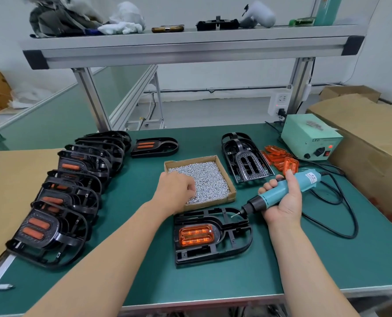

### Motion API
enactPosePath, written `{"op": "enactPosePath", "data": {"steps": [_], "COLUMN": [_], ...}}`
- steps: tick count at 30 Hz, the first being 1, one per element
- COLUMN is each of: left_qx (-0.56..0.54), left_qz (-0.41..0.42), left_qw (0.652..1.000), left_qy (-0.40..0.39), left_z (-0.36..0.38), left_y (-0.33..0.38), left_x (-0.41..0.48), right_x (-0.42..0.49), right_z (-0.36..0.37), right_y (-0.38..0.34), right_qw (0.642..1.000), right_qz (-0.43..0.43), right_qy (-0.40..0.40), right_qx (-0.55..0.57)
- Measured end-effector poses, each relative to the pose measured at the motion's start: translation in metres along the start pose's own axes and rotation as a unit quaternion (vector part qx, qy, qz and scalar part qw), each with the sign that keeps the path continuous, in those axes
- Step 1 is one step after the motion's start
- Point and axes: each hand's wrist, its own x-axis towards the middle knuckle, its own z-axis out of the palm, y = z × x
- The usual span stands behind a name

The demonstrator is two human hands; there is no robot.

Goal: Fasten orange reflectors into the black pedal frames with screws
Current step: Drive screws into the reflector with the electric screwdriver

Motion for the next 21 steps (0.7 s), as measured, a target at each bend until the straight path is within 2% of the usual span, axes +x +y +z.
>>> {"op": "enactPosePath", "data": {"steps": [6,10,13,16,21], "left_qx": [-0.168,-0.307,-0.434,-0.575,-0.702], "left_qz": [-0.042,-0.115,-0.158,-0.174,-0.197], "left_qw": [0.983,0.939,0.881,0.796,0.684], "left_qy": [0.067,0.102,0.105,0.070,-0.009], "left_z": [0.003,-0.002,-0.010,-0.017,-0.010], "left_y": [-0.005,-0.004,-0.001,0.005,0.014], "left_x": [-0.006,-0.012,-0.022,-0.042,-0.079], "right_x": [0.000,0.000,-0.002,-0.007,-0.023], "right_z": [0.000,-0.001,-0.001,0.002,0.017], "right_y": [0.000,0.000,-0.001,-0.002,0.002], "right_qw": [1.000,1.000,1.000,1.000,0.999], "right_qz": [-0.001,-0.001,0.000,0.002,-0.002], "right_qy": [0.000,0.002,0.006,0.017,0.029], "right_qx": [0.000,-0.001,0.003,0.012,0.030]}}
